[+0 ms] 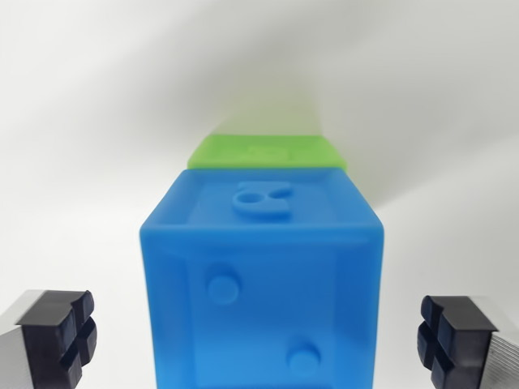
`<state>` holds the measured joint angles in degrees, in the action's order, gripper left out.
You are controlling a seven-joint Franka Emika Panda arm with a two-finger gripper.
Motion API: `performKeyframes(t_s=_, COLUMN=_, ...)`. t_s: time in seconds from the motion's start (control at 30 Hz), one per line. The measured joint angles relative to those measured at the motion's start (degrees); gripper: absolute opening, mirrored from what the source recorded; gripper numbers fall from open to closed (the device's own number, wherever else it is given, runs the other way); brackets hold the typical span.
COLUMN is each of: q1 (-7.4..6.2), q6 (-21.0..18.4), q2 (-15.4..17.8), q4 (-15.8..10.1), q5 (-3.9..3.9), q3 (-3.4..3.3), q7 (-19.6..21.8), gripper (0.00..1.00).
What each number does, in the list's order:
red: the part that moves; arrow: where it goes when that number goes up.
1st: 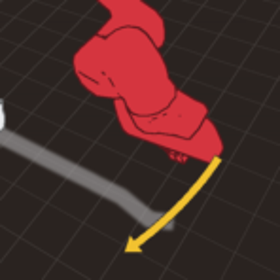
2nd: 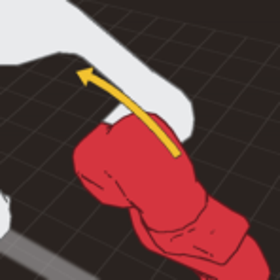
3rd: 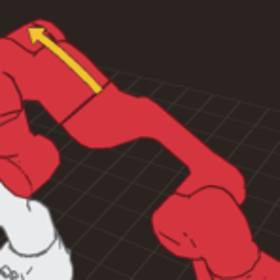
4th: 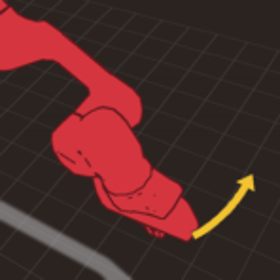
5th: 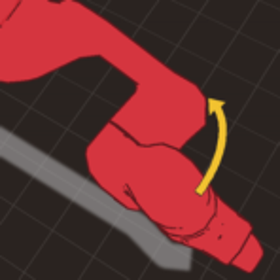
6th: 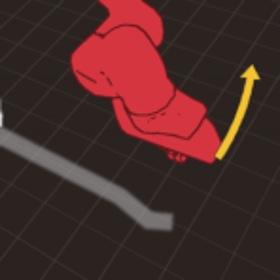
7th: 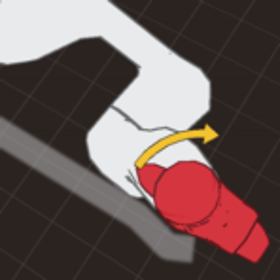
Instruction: Stack cube
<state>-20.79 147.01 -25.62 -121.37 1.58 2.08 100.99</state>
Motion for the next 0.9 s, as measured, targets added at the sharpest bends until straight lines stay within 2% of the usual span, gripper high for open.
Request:
performKeyframes(t_s=0.53, q1=0.02, q6=-6.33, q2=6.57, q4=-0.14, q5=-0.33, q3=0.1, q7=-0.18, gripper=1.0)
performKeyframes(t_s=0.9, q1=0.02, q6=-11.81, q2=11.16, q4=0.76, q5=-0.62, q3=0.12, q7=-0.35, gripper=1.0)
